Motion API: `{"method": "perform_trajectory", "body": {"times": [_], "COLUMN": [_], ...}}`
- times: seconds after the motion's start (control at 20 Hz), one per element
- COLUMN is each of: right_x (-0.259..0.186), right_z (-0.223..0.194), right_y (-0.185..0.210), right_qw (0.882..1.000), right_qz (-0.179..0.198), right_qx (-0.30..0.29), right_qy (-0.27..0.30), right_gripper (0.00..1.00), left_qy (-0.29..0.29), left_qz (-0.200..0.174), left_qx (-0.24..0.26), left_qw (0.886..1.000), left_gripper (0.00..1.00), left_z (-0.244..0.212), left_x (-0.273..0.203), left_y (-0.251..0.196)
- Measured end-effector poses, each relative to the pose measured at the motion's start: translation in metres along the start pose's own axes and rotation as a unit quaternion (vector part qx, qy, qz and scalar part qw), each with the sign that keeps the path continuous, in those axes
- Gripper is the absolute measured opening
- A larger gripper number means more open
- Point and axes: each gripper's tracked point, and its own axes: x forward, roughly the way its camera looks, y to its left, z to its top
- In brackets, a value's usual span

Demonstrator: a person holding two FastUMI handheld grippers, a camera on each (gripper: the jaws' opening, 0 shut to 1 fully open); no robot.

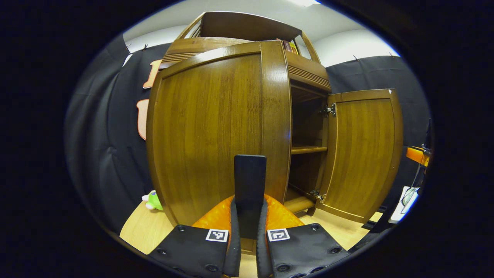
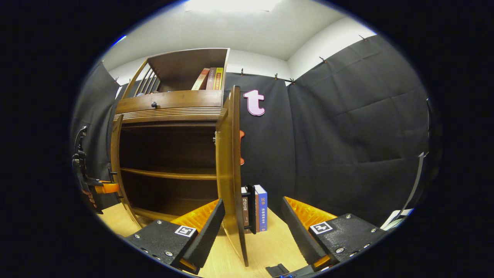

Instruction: Open the right door of the double-door shoe cabinet with the right hand, and open the left door with the left hand.

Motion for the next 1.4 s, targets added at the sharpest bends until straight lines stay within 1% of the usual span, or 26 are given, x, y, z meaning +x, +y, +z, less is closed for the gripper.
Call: {"method": "perform_trajectory", "body": {"times": [0.15,0.45,0.5,0.65,0.95,1.1,1.15,1.2,1.3,1.4], "right_x": [0.000,-0.003,-0.004,-0.004,0.003,0.006,0.007,0.007,0.009,0.010], "right_z": [-0.003,-0.004,-0.005,-0.007,-0.009,-0.010,-0.010,-0.010,-0.011,-0.010], "right_y": [0.011,0.041,0.046,0.059,0.100,0.117,0.123,0.127,0.133,0.135], "right_qw": [1.000,0.999,0.999,0.999,0.996,0.995,0.995,0.994,0.993,0.993], "right_qz": [0.011,0.037,0.041,0.051,0.083,0.097,0.102,0.106,0.112,0.114], "right_qx": [0.002,-0.001,-0.002,-0.003,0.011,0.016,0.019,0.021,0.021,0.023], "right_qy": [0.001,0.002,0.003,0.005,0.012,0.013,0.014,0.015,0.016,0.016], "right_gripper": [0.92,0.92,0.92,0.92,0.92,0.92,0.92,0.92,0.92,0.92], "left_qy": [0.002,0.006,0.006,0.005,0.004,-0.002,-0.001,-0.004,-0.006,-0.006], "left_qz": [-0.002,0.002,0.005,0.017,0.036,0.050,0.061,0.070,0.084,0.106], "left_qx": [-0.005,-0.009,-0.009,-0.002,0.003,0.005,0.005,0.009,0.022,0.024], "left_qw": [1.000,1.000,1.000,1.000,0.999,0.999,0.998,0.997,0.996,0.994], "left_gripper": [0.22,0.23,0.22,0.23,0.22,0.21,0.22,0.17,0.17,0.14], "left_z": [0.000,-0.001,-0.001,0.002,-0.001,-0.001,-0.003,0.001,-0.001,0.001], "left_x": [-0.020,-0.048,-0.053,-0.067,-0.090,-0.101,-0.105,-0.110,-0.117,-0.124], "left_y": [0.010,0.031,0.036,0.050,0.074,0.090,0.097,0.107,0.119,0.136]}}
